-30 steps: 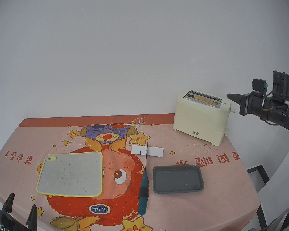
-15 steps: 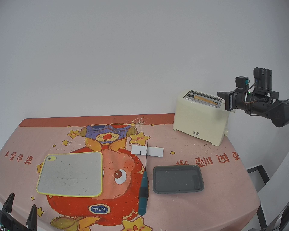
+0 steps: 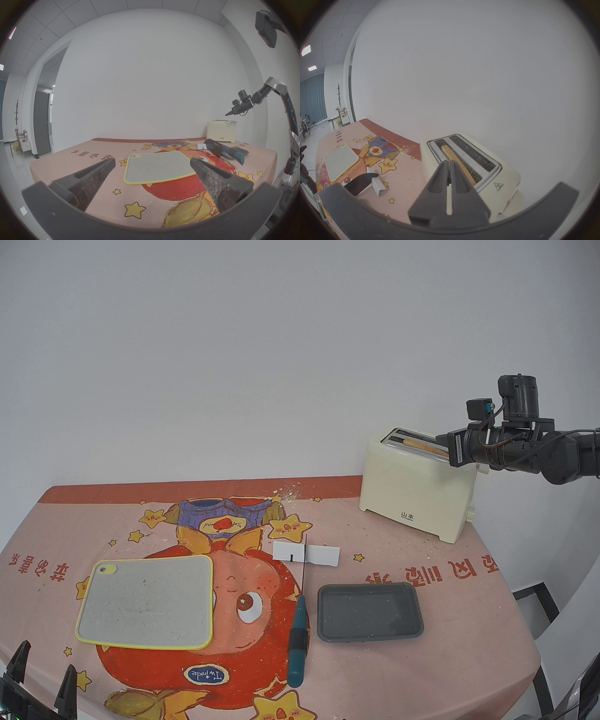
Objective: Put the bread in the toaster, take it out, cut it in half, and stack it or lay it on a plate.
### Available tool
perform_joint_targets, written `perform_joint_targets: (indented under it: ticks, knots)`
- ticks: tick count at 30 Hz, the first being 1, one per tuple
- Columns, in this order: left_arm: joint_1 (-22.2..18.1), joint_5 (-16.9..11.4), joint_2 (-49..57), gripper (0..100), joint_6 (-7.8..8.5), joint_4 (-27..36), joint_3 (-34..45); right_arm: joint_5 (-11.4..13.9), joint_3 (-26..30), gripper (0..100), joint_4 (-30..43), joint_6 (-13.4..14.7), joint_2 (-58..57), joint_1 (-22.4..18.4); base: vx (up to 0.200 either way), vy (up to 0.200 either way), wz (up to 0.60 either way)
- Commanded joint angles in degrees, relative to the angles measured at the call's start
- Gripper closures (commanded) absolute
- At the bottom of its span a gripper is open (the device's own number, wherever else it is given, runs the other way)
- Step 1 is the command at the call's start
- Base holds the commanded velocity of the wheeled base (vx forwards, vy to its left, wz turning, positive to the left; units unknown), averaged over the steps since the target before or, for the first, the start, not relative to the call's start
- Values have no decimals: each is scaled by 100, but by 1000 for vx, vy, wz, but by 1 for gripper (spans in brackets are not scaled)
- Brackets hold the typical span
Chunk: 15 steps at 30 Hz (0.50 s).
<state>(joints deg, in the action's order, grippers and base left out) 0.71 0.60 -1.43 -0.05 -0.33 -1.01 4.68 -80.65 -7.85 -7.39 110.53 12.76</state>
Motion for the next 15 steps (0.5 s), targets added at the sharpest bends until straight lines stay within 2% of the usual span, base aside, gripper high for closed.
perform_joint_targets:
  ticks: [1, 15]
  knots:
    - [0, 2, 2, 0, -4, -2, 101, -108, -328, 100, 196, -8, 276, 60, 0, 0, 0]
    - [0, 2, 2, 0, -4, -2, 101, -310, -785, 100, 574, -8, 575, 244, 0, 0, 0]
